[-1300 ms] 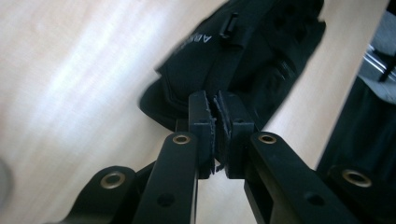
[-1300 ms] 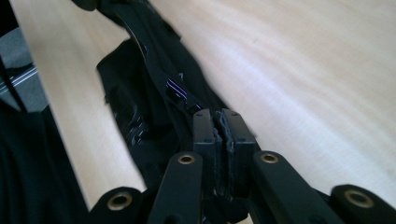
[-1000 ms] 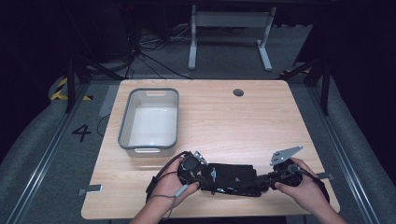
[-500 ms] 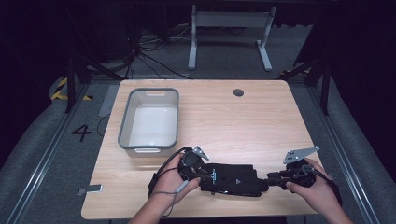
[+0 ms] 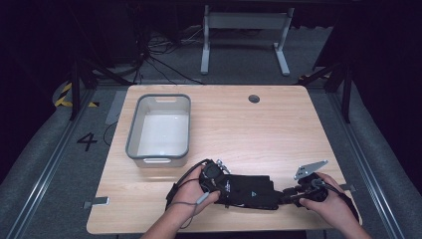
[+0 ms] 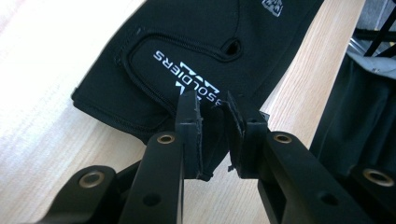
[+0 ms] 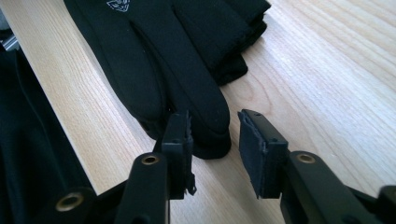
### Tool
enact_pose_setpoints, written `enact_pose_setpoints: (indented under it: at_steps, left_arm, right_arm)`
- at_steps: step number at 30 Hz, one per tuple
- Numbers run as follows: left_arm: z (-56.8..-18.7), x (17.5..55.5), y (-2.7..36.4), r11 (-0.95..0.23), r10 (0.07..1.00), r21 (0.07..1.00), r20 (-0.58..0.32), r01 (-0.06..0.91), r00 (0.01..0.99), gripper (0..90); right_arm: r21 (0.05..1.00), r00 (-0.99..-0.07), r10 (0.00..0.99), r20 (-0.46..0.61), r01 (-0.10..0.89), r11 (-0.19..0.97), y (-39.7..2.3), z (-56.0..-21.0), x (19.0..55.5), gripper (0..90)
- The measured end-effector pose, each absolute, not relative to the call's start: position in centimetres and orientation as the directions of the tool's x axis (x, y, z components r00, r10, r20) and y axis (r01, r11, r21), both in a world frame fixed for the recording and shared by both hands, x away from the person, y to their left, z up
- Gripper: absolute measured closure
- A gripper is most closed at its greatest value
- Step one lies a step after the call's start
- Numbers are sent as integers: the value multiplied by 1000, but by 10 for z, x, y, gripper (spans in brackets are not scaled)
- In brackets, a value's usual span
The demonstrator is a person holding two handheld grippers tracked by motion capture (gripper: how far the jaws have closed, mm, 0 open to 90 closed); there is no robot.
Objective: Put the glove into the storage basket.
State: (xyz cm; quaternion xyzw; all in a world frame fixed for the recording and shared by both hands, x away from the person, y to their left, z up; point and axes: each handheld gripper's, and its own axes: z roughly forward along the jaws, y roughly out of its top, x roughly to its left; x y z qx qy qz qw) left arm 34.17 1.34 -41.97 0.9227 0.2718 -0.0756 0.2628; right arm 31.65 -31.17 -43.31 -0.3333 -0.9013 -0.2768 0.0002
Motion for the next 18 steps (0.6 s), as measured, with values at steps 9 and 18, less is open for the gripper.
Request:
enact_pose_setpoints:
  at_steps: [9, 18]
  left_arm:
    - [-424, 342, 10, -728, 458, 426, -281, 537, 844, 764]
    - [-426, 342, 10, -728, 460, 420, -287, 542, 840, 764]
  right_arm:
    - [517, -806, 575, 140, 555, 652, -308, -417, 305, 846]
    - [518, -802, 560, 208, 575, 633, -307, -399, 287, 847]
